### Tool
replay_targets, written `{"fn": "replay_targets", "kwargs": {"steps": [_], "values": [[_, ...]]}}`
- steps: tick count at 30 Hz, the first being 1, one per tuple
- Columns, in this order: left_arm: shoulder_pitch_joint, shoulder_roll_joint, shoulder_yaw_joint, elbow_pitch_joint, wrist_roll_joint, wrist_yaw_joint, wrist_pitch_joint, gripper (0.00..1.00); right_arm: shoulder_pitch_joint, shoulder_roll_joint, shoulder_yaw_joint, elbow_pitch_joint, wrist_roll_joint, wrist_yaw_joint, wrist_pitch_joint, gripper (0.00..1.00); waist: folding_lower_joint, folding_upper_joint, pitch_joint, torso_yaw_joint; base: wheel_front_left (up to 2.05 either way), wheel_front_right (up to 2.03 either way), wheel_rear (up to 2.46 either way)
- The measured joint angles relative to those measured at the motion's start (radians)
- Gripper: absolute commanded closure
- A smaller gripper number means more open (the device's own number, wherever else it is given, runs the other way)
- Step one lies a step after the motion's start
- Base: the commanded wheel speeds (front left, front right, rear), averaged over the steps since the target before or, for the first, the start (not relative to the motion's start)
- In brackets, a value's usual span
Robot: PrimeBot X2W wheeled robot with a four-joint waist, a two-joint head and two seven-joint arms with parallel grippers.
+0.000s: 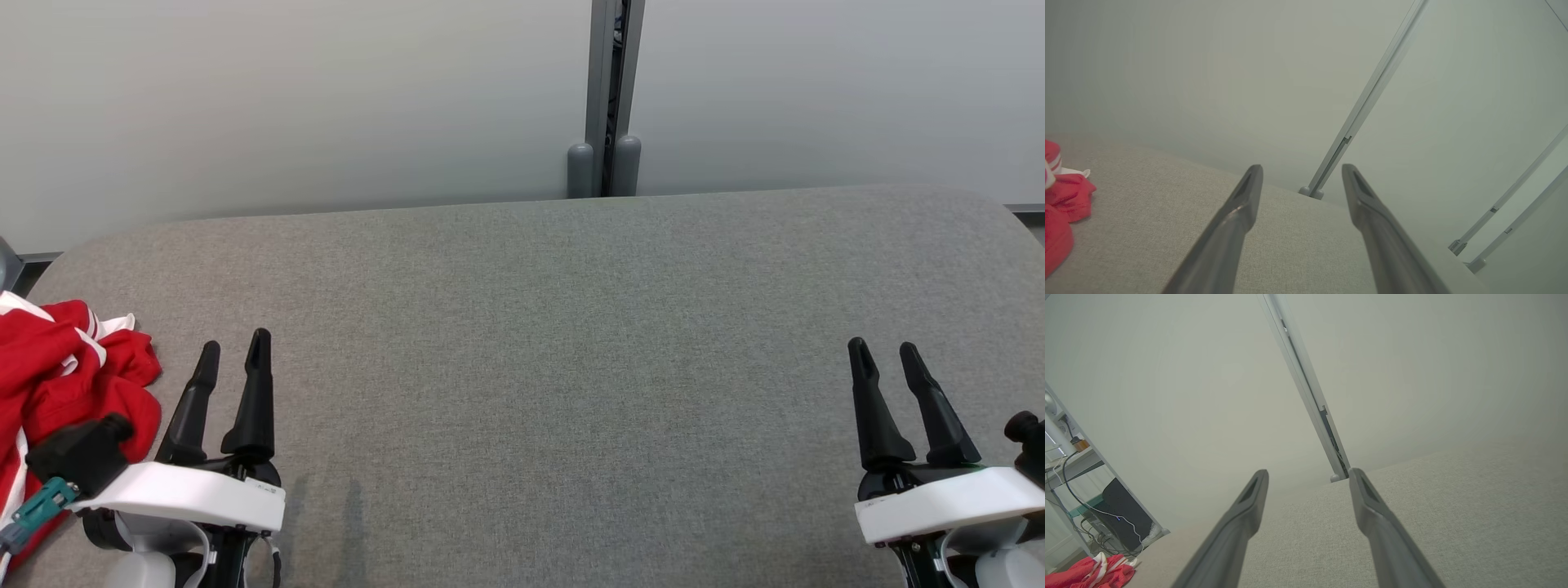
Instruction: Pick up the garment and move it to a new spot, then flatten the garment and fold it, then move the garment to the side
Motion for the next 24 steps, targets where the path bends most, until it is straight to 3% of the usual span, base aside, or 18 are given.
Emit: {"fn": "replay_targets", "kwargs": {"steps": [24], "values": [[-0.002, 0.002, -0.029, 0.131, 0.252, 0.024, -0.08, 0.0, -0.002, 0.016, -0.048, 0.086, -0.272, 0.0, -0.022, 0.0, 0.0, 0.0, -0.005, -0.005, 0.0, 0.0, 0.0]]}}
